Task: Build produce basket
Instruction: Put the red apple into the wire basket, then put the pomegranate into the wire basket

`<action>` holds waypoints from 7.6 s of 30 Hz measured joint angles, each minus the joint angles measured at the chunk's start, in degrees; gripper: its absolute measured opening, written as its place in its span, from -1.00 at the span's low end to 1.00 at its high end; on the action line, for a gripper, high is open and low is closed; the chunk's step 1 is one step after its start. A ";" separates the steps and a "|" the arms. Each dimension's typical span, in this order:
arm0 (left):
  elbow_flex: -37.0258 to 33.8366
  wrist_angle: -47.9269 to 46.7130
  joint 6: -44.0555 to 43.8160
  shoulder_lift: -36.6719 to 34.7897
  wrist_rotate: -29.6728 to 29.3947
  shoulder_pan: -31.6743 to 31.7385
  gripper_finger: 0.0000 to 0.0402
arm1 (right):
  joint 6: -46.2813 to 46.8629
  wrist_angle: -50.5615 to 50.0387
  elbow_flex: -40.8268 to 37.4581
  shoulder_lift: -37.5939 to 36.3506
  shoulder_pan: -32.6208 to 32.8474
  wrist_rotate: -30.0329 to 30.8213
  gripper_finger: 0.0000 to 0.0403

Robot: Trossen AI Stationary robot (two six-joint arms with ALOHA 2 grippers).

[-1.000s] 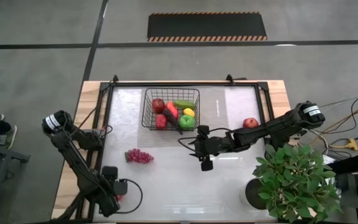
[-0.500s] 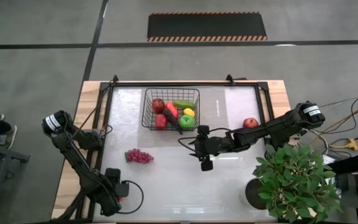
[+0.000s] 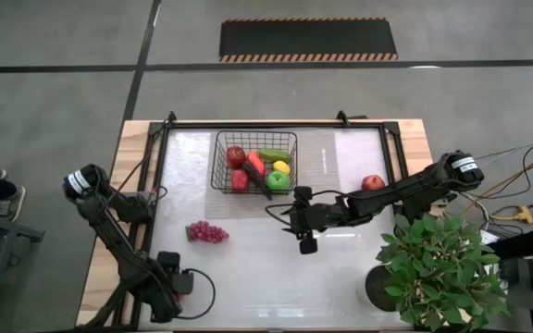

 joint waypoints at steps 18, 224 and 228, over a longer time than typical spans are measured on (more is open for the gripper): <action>24.67 -18.39 31.42 0.02 -1.94 28.59 0.27 | -0.28 -11.55 -0.02 -0.48 0.00 -0.08 -0.04; -23.57 63.00 76.51 -39.69 -20.90 58.42 0.55 | 73.74 -62.76 -4.32 -9.90 -24.90 10.69 0.54; -23.59 63.06 76.50 -39.69 -20.89 58.42 0.55 | 62.74 -55.15 -0.24 -9.89 -24.87 9.17 0.54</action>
